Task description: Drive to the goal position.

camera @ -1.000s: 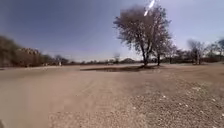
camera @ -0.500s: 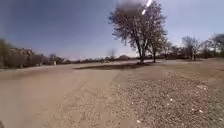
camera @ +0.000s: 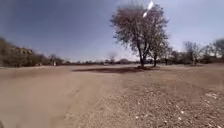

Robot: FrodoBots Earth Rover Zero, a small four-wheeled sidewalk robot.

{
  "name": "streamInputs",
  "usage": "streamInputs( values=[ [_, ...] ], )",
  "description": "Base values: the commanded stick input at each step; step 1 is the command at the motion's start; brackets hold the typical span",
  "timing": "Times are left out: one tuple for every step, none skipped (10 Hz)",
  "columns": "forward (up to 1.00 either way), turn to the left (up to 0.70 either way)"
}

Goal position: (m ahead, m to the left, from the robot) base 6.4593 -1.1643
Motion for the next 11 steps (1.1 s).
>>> streamInputs(
  values=[
    [0.85,0.00],
    [0.85,0.00],
    [0.85,0.00],
    [0.85,0.00],
    [0.85,0.00],
    [0.85,0.00],
    [0.85,0.00],
    [0.85,0.00],
    [0.85,0.00],
    [0.85,0.00],
    [0.85,0.00]
  ],
)
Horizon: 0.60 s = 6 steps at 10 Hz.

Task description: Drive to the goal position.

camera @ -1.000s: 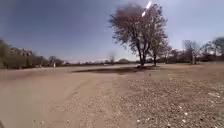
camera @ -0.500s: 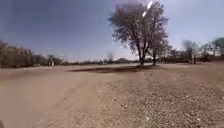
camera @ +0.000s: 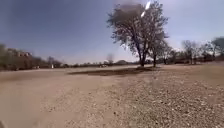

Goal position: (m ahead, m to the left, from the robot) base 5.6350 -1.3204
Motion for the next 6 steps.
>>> streamInputs(
  values=[
    [0.85,0.00],
    [0.85,0.00],
    [0.85,0.00],
    [0.85,0.00],
    [0.85,0.00],
    [0.85,0.00]
  ],
)
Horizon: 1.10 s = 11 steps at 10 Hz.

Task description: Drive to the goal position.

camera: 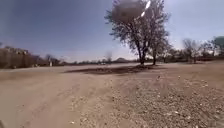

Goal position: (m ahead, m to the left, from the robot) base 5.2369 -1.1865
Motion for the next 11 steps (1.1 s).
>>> streamInputs(
  values=[
    [0.85,0.00],
    [0.85,0.00],
    [0.85,0.00],
    [0.85,0.00],
    [0.85,0.00],
    [0.85,0.04],
    [0.85,0.01],
    [0.85,0.00],
    [0.85,0.00],
    [0.85,0.00],
    [0.85,0.00]
  ],
)
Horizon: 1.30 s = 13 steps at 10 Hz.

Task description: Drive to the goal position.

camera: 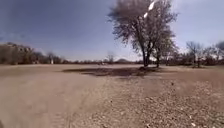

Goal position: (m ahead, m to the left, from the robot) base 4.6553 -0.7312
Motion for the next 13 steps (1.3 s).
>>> streamInputs(
  values=[
    [0.85,0.00],
    [0.85,0.00],
    [0.85,0.00],
    [0.85,0.00],
    [0.85,0.00],
    [0.85,0.00],
    [0.85,0.00],
    [0.85,0.00],
    [0.85,0.00],
    [0.85,0.00],
    [0.85,0.00],
    [0.85,0.00],
    [0.85,0.00]
  ],
)
